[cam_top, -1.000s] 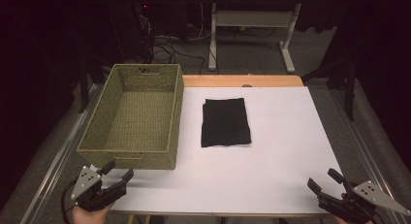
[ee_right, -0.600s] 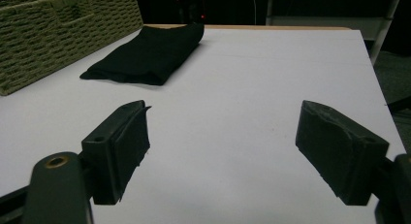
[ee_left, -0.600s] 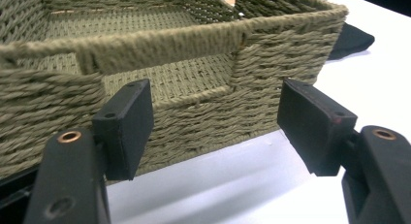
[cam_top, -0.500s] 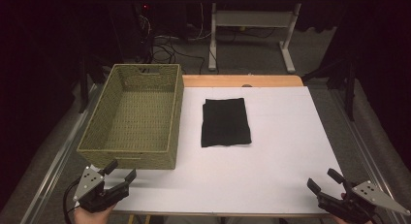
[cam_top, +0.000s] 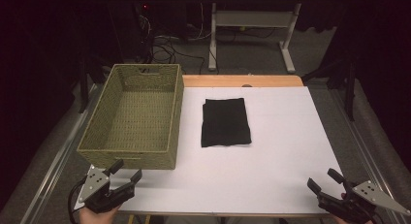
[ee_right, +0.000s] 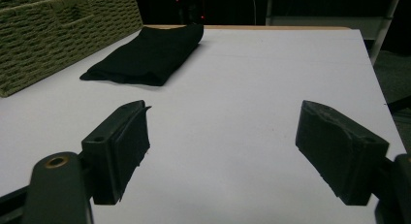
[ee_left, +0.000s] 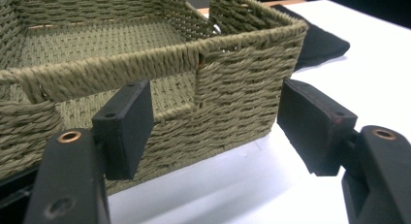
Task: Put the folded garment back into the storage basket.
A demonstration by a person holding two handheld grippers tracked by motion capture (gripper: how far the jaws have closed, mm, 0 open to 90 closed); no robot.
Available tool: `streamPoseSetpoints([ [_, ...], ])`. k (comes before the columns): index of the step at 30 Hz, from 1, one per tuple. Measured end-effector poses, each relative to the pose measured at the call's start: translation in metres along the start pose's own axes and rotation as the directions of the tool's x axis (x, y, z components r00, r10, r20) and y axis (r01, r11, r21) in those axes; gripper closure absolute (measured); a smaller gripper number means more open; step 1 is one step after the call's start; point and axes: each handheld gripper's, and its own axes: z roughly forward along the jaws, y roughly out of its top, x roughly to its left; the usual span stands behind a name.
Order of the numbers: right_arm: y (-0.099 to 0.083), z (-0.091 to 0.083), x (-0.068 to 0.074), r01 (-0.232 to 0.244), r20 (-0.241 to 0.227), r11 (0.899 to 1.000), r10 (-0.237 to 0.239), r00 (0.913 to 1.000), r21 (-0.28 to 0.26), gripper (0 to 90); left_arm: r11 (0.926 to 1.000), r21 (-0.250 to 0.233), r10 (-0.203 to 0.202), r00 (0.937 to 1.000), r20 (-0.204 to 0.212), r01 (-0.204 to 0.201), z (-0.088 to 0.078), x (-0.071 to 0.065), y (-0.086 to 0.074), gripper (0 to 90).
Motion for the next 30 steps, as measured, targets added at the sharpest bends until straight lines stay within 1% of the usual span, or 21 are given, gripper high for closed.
streamPoseSetpoints([
  [5, 0.0, 0.0, 0.0, 0.002, -0.002, 1.0, -0.002, 1.0, 0.0, 20.2, 1.0, -0.002, -0.001, 1.0, 0.009, 0.001, 0.001, -0.001, 0.001, 27.0],
  [10, 0.0, 0.0, 0.0, 0.004, -0.001, 1.0, -0.004, 1.0, -0.001, 20.2, 0.9998, 0.003, 0.022, 0.9994, 0.029, -0.022, 0.004, -0.006, 0.005, 27.0],
  [17, 0.0, 0.0, 0.0, 0.004, 0.0, 1.0, -0.004, 1.0, -0.001, 20.1, 0.9995, 0.002, 0.033, 0.998, 0.054, -0.033, 0.006, -0.012, 0.008, 27.0],
  [18, 0.0, 0.0, 0.0, -0.001, 0.0, 1.0, 0.001, 1.0, -0.001, 20.2, 0.9992, 0.007, 0.04, 0.9976, 0.057, -0.04, 0.008, -0.014, 0.008, 27.0],
  [21, 0.0, 0.0, 0.0, 0.001, -0.001, 1.0, -0.001, 1.0, -0.001, 20.2, 0.999, 0.014, 0.041, 0.9975, 0.058, -0.042, 0.011, -0.016, 0.009, 27.0],
  [22, 0.0, 0.0, 0.0, 0.005, -0.003, 1.0, -0.005, 1.0, 0.002, 20.2, 0.999, 0.015, 0.042, 0.997, 0.066, -0.043, 0.012, -0.017, 0.01, 27.0],
  [30, 0.0, 0.0, 0.0, 0.003, 0.0, 1.0, -0.003, 1.0, 0.0, 20.2, 0.9985, 0.015, 0.05, 0.9952, 0.084, -0.052, 0.014, -0.022, 0.012, 27.0],
])
